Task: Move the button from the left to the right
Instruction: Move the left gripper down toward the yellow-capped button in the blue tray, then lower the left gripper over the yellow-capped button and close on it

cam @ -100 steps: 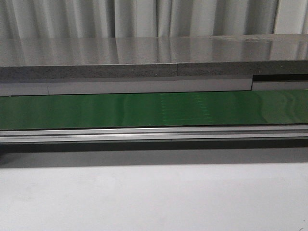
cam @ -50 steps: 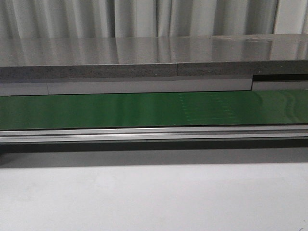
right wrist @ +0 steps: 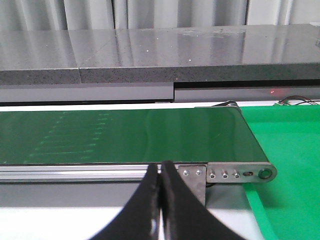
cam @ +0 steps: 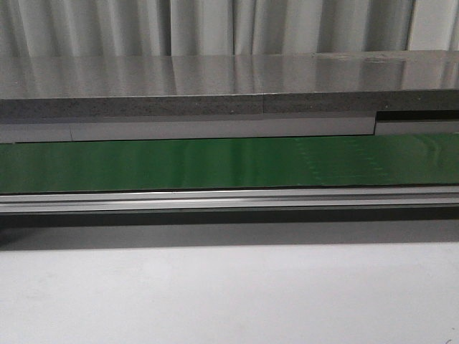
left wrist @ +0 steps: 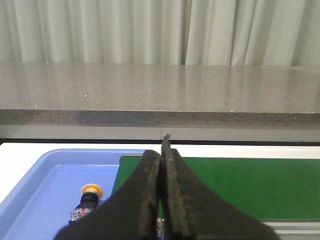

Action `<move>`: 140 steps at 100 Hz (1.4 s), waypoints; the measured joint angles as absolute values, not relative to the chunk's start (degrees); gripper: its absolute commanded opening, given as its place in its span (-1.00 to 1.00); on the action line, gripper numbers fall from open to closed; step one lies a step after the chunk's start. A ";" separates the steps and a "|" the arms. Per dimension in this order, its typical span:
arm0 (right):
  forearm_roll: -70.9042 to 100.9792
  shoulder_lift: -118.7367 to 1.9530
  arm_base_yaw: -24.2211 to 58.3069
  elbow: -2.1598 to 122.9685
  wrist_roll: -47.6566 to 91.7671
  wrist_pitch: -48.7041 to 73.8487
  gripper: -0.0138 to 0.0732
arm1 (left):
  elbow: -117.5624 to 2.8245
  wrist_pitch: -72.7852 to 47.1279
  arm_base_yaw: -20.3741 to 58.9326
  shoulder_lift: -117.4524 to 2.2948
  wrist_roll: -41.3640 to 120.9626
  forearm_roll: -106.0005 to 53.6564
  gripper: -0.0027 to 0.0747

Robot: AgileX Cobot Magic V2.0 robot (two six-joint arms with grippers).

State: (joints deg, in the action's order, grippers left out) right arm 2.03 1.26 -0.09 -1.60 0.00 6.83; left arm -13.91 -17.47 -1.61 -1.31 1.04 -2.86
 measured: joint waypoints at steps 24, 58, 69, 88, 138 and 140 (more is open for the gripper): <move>2.03 1.26 -0.09 -1.60 0.00 6.83 -0.84 | -31.27 -34.68 -1.61 -14.34 1.04 1.03 -0.98; 2.03 1.26 -0.09 -1.60 0.00 6.83 -0.84 | -48.55 -59.12 -1.61 -33.30 1.04 2.95 -0.98; 2.03 1.26 -0.09 -1.60 0.00 6.83 -0.84 | -49.11 -60.36 -1.61 -36.82 1.04 2.95 -0.98; 2.03 1.26 -0.09 -1.60 0.00 6.83 -0.84 | -49.11 -60.91 -1.61 -40.18 1.04 2.95 -0.98; 2.03 1.26 -0.09 -1.60 0.00 6.83 -0.84 | -49.18 -61.06 -1.61 -40.95 1.04 2.85 0.82; 2.03 1.26 -0.09 -1.60 0.00 6.83 -0.84 | -49.18 -61.06 -1.61 -40.95 1.04 2.85 0.81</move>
